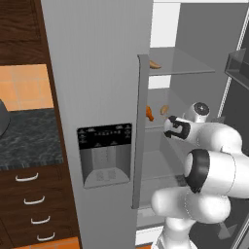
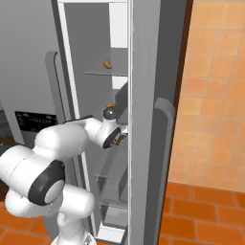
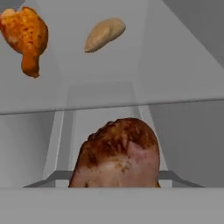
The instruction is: Place one sweet potato and one chicken drumstick in each tupperware on the nearby counter, to pack two identical lunches.
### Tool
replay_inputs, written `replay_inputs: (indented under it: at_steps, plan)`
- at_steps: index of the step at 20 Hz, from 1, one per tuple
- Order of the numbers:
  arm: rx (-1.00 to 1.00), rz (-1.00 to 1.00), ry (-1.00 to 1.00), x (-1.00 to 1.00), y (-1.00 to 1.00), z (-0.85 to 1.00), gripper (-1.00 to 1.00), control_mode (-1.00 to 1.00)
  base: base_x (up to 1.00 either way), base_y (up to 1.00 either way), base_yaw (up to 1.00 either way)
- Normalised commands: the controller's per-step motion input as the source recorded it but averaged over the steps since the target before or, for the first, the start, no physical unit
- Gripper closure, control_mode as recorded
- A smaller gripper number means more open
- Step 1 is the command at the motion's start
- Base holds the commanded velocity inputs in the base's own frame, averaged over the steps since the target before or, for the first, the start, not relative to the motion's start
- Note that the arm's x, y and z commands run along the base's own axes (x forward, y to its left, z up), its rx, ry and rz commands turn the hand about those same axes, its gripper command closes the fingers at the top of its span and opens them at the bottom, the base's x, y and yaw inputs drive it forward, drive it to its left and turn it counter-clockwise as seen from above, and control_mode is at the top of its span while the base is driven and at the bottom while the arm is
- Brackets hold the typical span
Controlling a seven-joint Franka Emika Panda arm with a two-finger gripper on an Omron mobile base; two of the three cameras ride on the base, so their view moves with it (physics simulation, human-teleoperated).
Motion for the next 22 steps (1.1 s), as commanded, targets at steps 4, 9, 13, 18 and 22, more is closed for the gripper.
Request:
replay_inputs:
  at_steps: [4,9,13,18,22]
  plan:
    - [0.00,0.02,-0.02,-0.71,0.18,0.56,1.00,-1.00,0.00,0.00,0.00]
    - [0.00,0.00,-0.09,-0.79,0.09,0.58,1.00,-1.00,0.00,0.00,0.00]
    - [0.00,0.01,-0.03,-0.92,0.24,0.18,1.00,-1.00,0.00,0.00,0.00]
    - [0.00,0.01,0.00,-0.20,0.08,0.00,1.00,1.00,-0.73,0.47,0.06]
    - [0.00,0.00,0.00,0.00,0.00,0.00,1.00,1.00,-0.32,0.99,0.07]
